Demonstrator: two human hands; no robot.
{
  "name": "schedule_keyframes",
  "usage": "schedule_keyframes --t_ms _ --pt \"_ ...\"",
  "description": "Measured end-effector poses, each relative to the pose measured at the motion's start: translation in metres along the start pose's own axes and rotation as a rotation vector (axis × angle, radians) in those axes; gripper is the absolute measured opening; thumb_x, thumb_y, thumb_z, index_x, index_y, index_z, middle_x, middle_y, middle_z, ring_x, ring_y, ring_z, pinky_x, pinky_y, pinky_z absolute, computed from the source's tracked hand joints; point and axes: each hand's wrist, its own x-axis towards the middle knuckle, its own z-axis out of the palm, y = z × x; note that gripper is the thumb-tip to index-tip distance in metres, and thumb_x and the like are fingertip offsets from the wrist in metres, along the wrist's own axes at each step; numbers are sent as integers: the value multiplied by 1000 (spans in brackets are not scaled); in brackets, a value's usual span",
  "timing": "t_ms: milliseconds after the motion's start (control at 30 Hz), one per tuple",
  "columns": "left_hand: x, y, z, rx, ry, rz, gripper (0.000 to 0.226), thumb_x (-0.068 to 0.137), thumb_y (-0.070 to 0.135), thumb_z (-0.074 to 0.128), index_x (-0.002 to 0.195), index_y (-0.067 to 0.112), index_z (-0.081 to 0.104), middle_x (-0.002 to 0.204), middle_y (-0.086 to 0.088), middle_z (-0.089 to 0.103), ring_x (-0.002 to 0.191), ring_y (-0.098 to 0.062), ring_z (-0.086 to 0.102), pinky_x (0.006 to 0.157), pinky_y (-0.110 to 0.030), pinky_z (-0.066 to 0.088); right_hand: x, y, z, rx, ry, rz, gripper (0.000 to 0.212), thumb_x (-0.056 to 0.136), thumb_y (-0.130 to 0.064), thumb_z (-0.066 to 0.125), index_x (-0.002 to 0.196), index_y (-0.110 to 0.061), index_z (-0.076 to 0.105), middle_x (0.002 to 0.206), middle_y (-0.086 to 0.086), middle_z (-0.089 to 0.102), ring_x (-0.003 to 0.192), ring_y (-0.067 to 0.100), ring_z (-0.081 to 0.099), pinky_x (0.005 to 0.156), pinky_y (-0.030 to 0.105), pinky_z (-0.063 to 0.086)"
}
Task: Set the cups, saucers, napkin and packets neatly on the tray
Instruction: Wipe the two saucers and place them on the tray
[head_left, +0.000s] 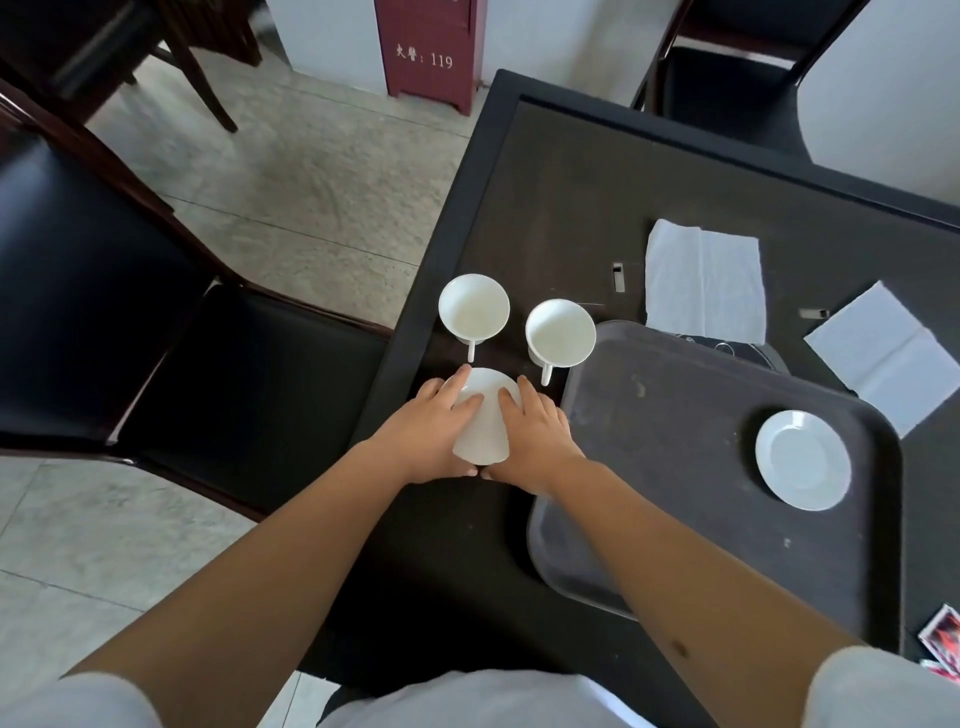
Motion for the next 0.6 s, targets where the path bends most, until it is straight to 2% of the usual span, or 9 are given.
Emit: schedule_keyframes --t_ms 100,233,400,600 --pt "-4 4 2 -35 -9 -33 92 77 55 72 149 23 24 161 3 -8 142 -28 10 105 -45 40 -2 -2 -1 29 -17 -6 116 64 -56 79 150 -19 11 159 9 3 141 32 9 113 45 21" --pt "-21 10 8 -57 38 -72 92 73 56 74 146 27 26 160 6 -8 140 -25 14 98 -43 45 -17 -3 -4 48 16 -50 112 60 -57 80 147 -22 19 153 2 13 133 29 17 110 43 26" --pt "-50 23 17 -65 151 -83 97 67 62 77 144 31 27 159 6 -10 138 -22 17 94 -40 47 -48 -2 -3 96 55 -154 112 63 -55 80 148 -25 14 154 -7 1 136 28 15 113 44 23" --pt "-77 55 19 -40 186 -75 99 67 62 77 144 31 25 159 5 -10 137 -21 16 93 -38 48 -89 8 -4 63 92 -237 114 66 -64 75 151 -23 10 157 -3 -4 138 28 12 114 45 24"
